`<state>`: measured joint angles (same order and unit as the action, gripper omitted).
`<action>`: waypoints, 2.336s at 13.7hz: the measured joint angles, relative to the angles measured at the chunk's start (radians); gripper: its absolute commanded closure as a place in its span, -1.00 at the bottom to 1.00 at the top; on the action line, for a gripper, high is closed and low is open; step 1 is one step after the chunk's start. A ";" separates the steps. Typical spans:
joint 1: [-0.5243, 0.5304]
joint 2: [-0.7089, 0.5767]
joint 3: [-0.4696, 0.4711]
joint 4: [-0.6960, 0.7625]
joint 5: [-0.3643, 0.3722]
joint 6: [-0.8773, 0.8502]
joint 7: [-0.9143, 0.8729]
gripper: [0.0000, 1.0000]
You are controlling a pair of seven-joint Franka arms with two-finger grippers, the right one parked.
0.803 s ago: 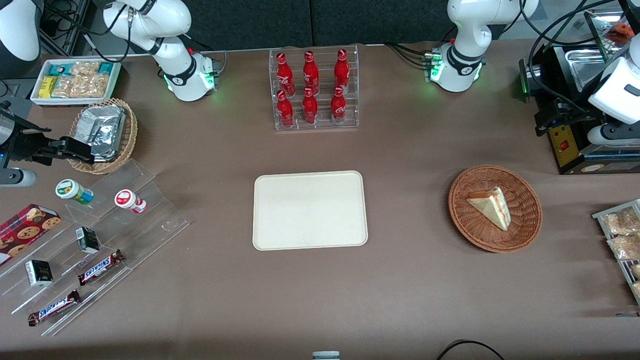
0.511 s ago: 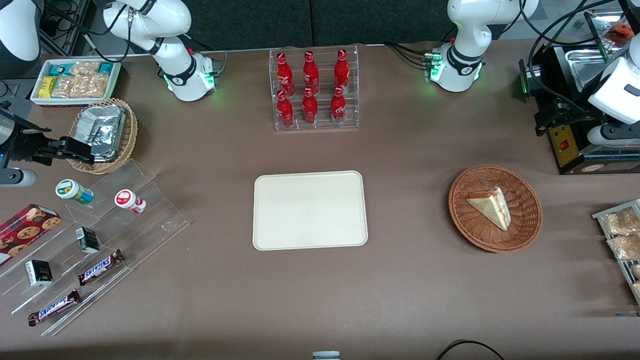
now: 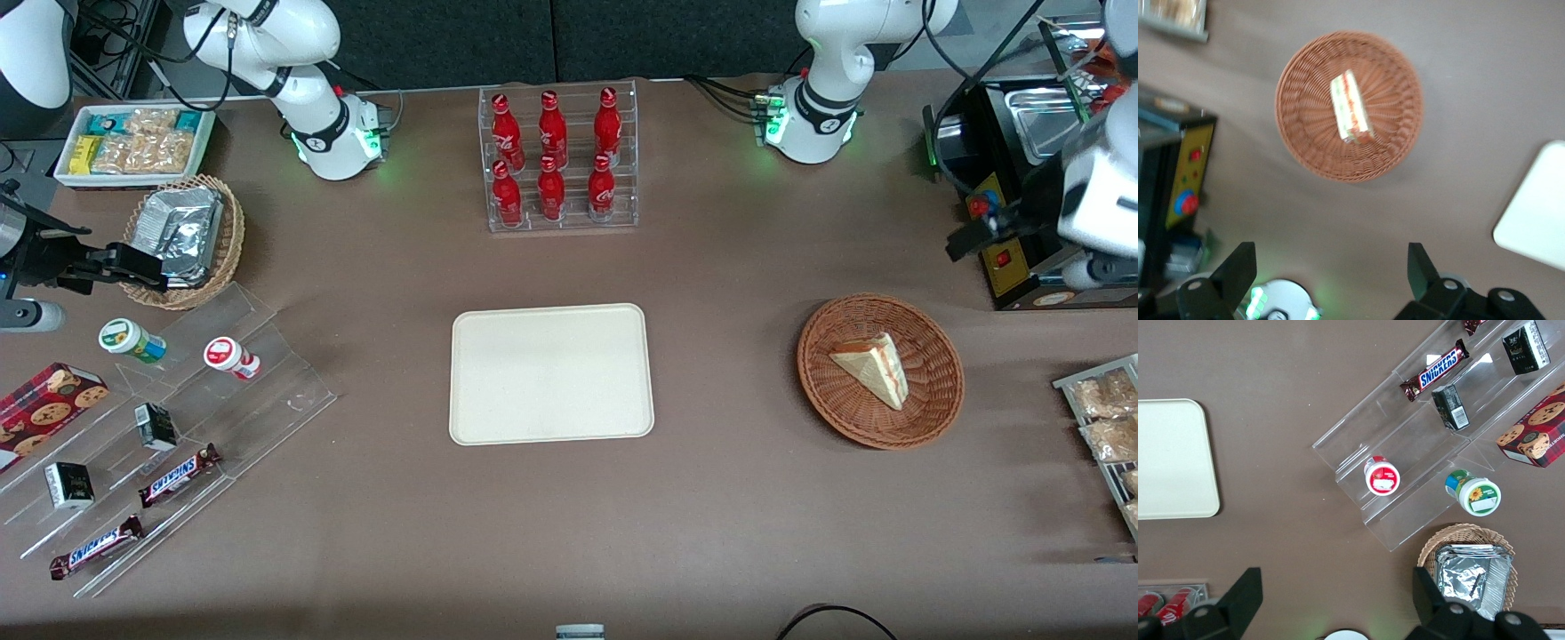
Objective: Place sandwich from basket to tray
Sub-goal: 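Move the left gripper down over the sandwich in the wicker basket, then close the left gripper on the triangular sandwich and lift it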
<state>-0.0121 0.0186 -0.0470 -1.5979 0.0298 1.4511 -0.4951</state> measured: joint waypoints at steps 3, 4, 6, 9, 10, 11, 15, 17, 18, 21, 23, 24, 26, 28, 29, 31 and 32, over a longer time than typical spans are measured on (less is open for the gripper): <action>0.002 0.046 0.004 -0.089 -0.001 0.112 -0.104 -1.00; 0.003 0.055 0.005 -0.126 -0.001 0.154 -0.130 -1.00; 0.012 0.072 0.008 -0.203 -0.001 0.240 -0.184 -1.00; 0.046 0.112 0.013 -0.316 -0.006 0.380 -0.217 -1.00; 0.050 0.122 0.020 -0.355 -0.007 0.439 -0.221 -1.00; 0.052 0.130 0.031 -0.389 -0.009 0.491 -0.223 -1.00; 0.054 0.189 0.041 -0.441 -0.028 0.613 -0.268 -1.00; 0.052 0.239 0.039 -0.443 -0.032 0.661 -0.282 -1.00; 0.052 0.266 0.039 -0.443 -0.033 0.685 -0.286 -1.00; 0.052 0.342 0.039 -0.448 -0.033 0.759 -0.288 -1.00; 0.052 0.380 0.039 -0.467 -0.033 0.825 -0.289 -0.14; 0.052 0.390 0.039 -0.483 -0.033 0.860 -0.290 0.31; 0.052 0.390 0.039 -0.503 -0.033 0.893 -0.290 0.78; 0.052 0.373 0.039 -0.491 -0.033 0.871 -0.290 0.89; 0.052 0.357 0.039 -0.465 -0.033 0.812 -0.290 0.91; 0.051 0.319 0.038 -0.360 -0.033 0.629 -0.290 0.91; 0.049 0.302 0.036 -0.291 -0.034 0.533 -0.290 0.91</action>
<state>0.0366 0.3209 -0.0114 -1.8888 -0.0037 1.9843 -0.7849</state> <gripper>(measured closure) 0.714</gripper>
